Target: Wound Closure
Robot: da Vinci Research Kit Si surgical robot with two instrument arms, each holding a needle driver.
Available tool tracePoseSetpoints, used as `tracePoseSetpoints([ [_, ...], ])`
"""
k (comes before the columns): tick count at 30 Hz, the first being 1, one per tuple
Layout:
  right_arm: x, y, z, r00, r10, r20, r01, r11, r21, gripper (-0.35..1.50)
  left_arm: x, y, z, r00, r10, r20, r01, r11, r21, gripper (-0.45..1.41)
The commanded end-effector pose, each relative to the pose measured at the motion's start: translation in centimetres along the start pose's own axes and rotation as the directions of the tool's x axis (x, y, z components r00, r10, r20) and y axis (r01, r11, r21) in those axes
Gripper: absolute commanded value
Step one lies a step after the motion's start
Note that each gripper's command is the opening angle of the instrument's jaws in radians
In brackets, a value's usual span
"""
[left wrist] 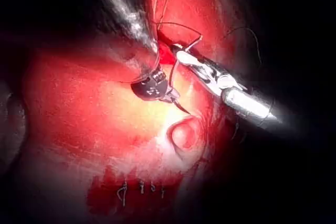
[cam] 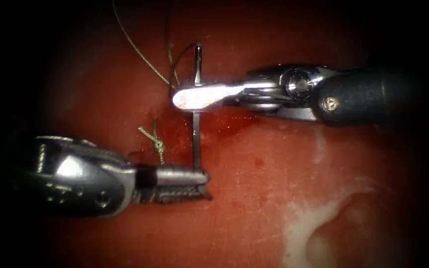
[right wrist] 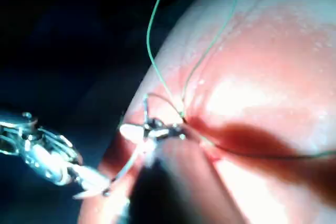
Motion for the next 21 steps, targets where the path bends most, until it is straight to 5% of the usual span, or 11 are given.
tracePoseSetpoints([
  [1,0.01,0.02,0.09,1.000,-0.005,0.031,0.005,1.000,0.017,-0.35,0.00,0.05,0.06,1.000,-0.002,0.000,0.002,1.000,-0.001,-0.35],
  [3,0.02,0.04,0.10,0.999,-0.030,0.033,0.030,0.999,0.018,-0.35,0.02,0.05,0.06,1.000,-0.003,0.001,0.003,1.000,0.000,-0.28],
  [5,0.03,0.07,0.09,0.997,-0.068,0.037,0.067,0.998,0.017,-0.35,0.05,0.02,0.07,1.000,-0.013,0.002,0.013,1.000,0.000,0.23],
  [8,0.03,0.14,0.08,0.981,-0.191,0.044,0.190,0.982,0.022,-0.35,0.18,-0.09,0.05,0.972,-0.237,0.002,0.237,0.971,-0.022,0.44],
  [12,0.05,0.21,0.06,0.929,-0.365,0.054,0.364,0.931,0.029,-0.35,0.32,-0.25,0.02,0.907,-0.420,0.010,0.420,0.905,-0.070,0.53],
  [16,0.15,0.26,0.03,0.869,-0.495,0.011,0.494,0.868,0.052,-0.35,0.41,-0.27,-0.01,0.821,-0.570,0.029,0.560,0.795,-0.233,0.73],
  [21,0.22,0.26,-0.01,0.823,-0.568,-0.018,0.568,0.821,0.051,-0.35,0.38,-0.13,-0.05,0.792,-0.598,0.124,0.598,0.719,-0.354,0.74],
])
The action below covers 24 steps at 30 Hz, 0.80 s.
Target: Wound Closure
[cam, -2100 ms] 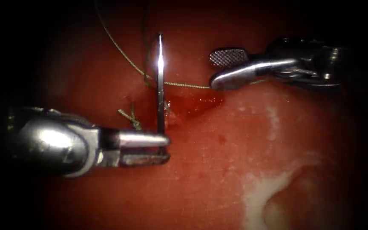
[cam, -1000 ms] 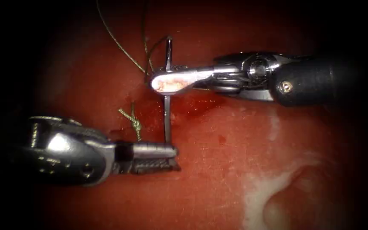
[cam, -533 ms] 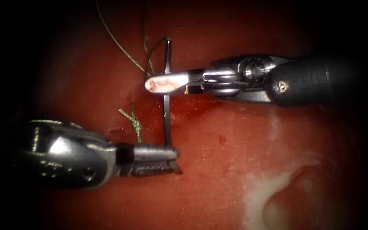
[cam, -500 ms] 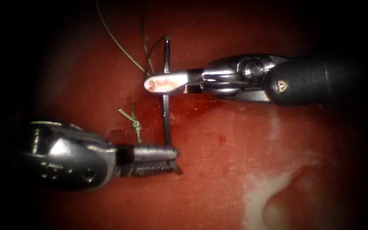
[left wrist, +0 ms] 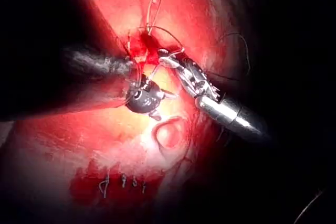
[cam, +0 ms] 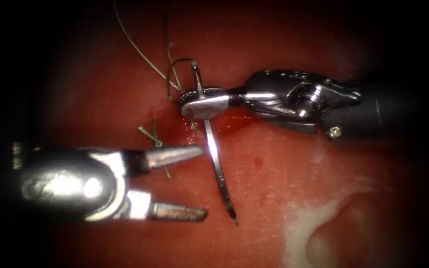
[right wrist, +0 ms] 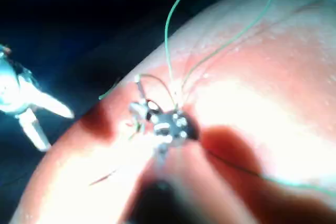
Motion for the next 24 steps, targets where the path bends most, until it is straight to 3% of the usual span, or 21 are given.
tracePoseSetpoints([
  [1,0.01,0.03,0.04,1.000,-0.026,-0.009,0.026,1.000,-0.001,-0.35,-0.07,0.02,0.07,1.000,-0.016,0.020,0.016,1.000,-0.017,0.74],
  [4,0.06,0.01,-0.02,0.994,-0.104,-0.019,0.104,0.995,0.003,-0.35,-0.17,-0.02,0.05,0.996,-0.063,0.069,0.069,0.994,-0.080,0.71],
  [9,0.14,-0.03,-0.04,0.966,-0.253,-0.055,0.254,0.967,0.010,-0.35,-0.23,-0.36,0.05,0.966,-0.242,0.094,0.247,0.968,-0.038,0.21],
  [12,0.17,-0.05,-0.04,0.943,-0.324,-0.078,0.325,0.946,0.009,-0.35,-0.33,-0.53,0.09,0.951,-0.281,0.127,0.281,0.959,0.019,-0.05],
  [16,0.22,-0.07,-0.05,0.907,-0.408,-0.102,0.408,0.913,-0.016,-0.35,-0.63,-0.66,0.18,0.928,-0.299,0.223,0.293,0.954,0.061,-0.13],
  [21,0.30,-0.08,-0.05,0.869,-0.481,-0.120,0.480,0.876,-0.034,-0.35,-0.96,-0.71,0.23,0.904,-0.318,0.286,0.305,0.948,0.090,-0.18],
  [24,0.38,-0.08,-0.06,0.848,-0.511,-0.140,0.509,0.859,-0.050,-0.35,-0.99,-0.80,0.24,0.894,-0.346,0.285,0.330,0.938,0.105,-0.25],
])
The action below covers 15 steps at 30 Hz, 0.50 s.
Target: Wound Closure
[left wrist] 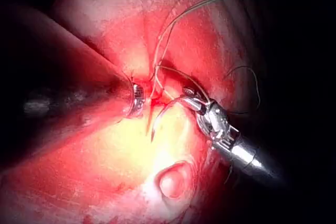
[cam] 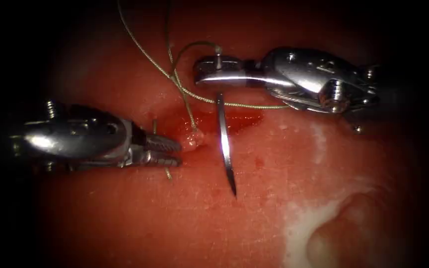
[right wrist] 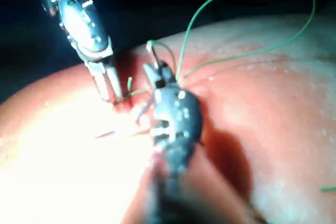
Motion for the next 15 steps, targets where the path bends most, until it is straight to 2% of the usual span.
tracePoseSetpoints([
  [1,0.00,0.03,0.07,1.000,-0.012,-0.009,0.012,1.000,-0.002,-0.35,0.01,-0.02,0.08,1.000,-0.004,-0.002,0.004,1.000,0.006,-0.27],
  [2,0.01,0.03,0.07,1.000,-0.017,-0.014,0.017,1.000,-0.003,-0.35,0.03,-0.06,0.11,1.000,-0.011,-0.003,0.011,1.000,0.009,-0.35],
  [5,0.02,0.03,0.07,1.000,-0.021,-0.017,0.021,1.000,-0.003,-0.35,0.00,-0.08,0.18,1.000,-0.016,-0.004,0.016,1.000,0.020,-0.35],
  [15,0.10,0.03,0.08,0.998,-0.050,-0.036,0.050,0.999,-0.009,-0.35,-0.10,-0.12,0.49,0.999,-0.037,0.035,0.037,0.999,-0.015,-0.35],
])
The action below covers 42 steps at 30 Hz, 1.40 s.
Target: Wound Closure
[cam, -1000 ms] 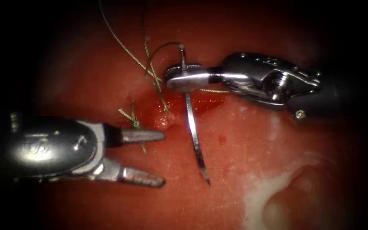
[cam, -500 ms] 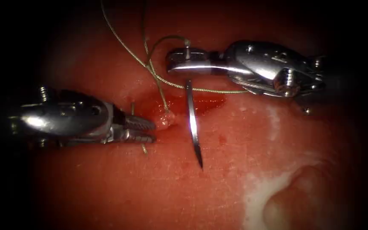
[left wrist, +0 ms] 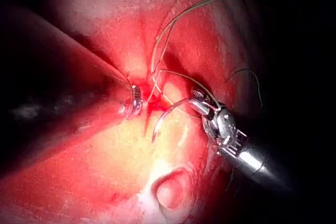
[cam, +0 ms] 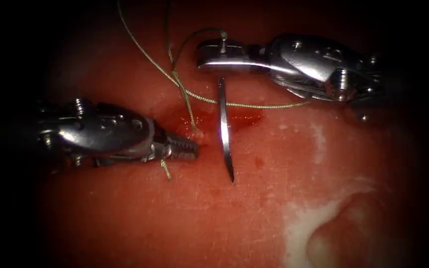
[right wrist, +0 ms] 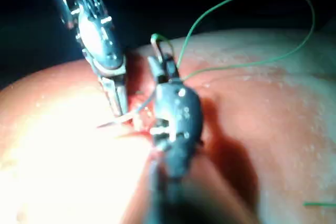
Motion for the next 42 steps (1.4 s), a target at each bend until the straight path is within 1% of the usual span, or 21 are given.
tracePoseSetpoints([
  [1,-0.01,0.01,0.08,1.000,-0.009,-0.006,0.009,1.000,0.001,-0.35,-0.03,-0.05,0.11,1.000,-0.003,0.002,0.003,1.000,-0.003,-0.35],
  [4,-0.01,0.00,0.10,0.999,-0.038,-0.013,0.038,0.999,-0.004,-0.35,-0.17,-0.27,0.24,1.000,-0.020,0.015,0.020,1.000,0.011,-0.35],
  [9,-0.02,0.00,0.13,0.998,-0.062,-0.015,0.062,0.998,-0.002,-0.35,-0.32,-0.51,0.32,0.999,-0.039,0.024,0.038,0.999,0.020,-0.33],
  [13,-0.03,-0.01,0.16,0.997,-0.081,-0.014,0.081,0.997,0.003,-0.35,-0.33,-0.59,0.40,0.999,-0.042,0.034,0.041,0.999,0.031,-0.34],
  [16,-0.03,-0.01,0.17,0.994,-0.111,-0.013,0.111,0.994,0.008,-0.35,-0.32,-0.62,0.44,0.998,-0.049,0.041,0.048,0.999,0.021,-0.32],
  [17,-0.03,0.00,0.18,0.991,-0.134,-0.019,0.134,0.991,0.011,-0.35,-0.30,-0.64,0.46,0.997,-0.050,0.055,0.049,0.999,0.017,-0.32],
  [21,-0.04,0.01,0.21,0.983,-0.182,-0.035,0.182,0.983,0.012,-0.35,-0.27,-0.63,0.50,0.993,-0.050,0.103,0.050,0.999,0.007,-0.34],
  [23,-0.04,0.01,0.23,0.978,-0.206,-0.040,0.206,0.978,0.011,-0.35,-0.27,-0.60,0.52,0.988,-0.043,0.145,0.046,0.999,-0.015,-0.35],
  [27,-0.06,0.04,0.30,0.963,-0.265,-0.045,0.266,0.964,0.005,-0.35,-0.26,-0.50,0.53,0.983,-0.042,0.177,0.055,0.996,-0.074,-0.34],
  [30,-0.12,0.06,0.35,0.955,-0.294,-0.048,0.294,0.956,0.003,-0.35,-0.25,-0.44,0.52,0.980,-0.046,0.195,0.069,0.992,-0.110,-0.21],
  [31,-0.18,0.07,0.39,0.951,-0.305,-0.053,0.305,0.952,0.002,-0.35,-0.25,-0.40,0.52,0.978,-0.047,0.205,0.074,0.989,-0.127,-0.09],
  [34,-0.23,0.09,0.46,0.946,-0.321,-0.055,0.321,0.947,-0.006,-0.35,-0.18,-0.35,0.48,0.973,-0.051,0.225,0.089,0.983,-0.161,0.02],
  [36,-0.23,0.09,0.49,0.942,-0.332,-0.054,0.332,0.943,-0.006,-0.35,-0.12,-0.34,0.43,0.975,-0.057,0.214,0.093,0.982,-0.166,0.06],
  [38,-0.25,0.09,0.50,0.937,-0.345,-0.053,0.345,0.939,-0.008,-0.35,-0.02,-0.33,0.33,0.980,-0.057,0.190,0.090,0.981,-0.169,0.06],
  [42,-0.28,0.11,0.53,0.930,-0.365,-0.050,0.365,0.931,-0.010,-0.35,0.05,-0.30,0.27,0.981,-0.062,0.182,0.093,0.982,-0.166,0.06],
])
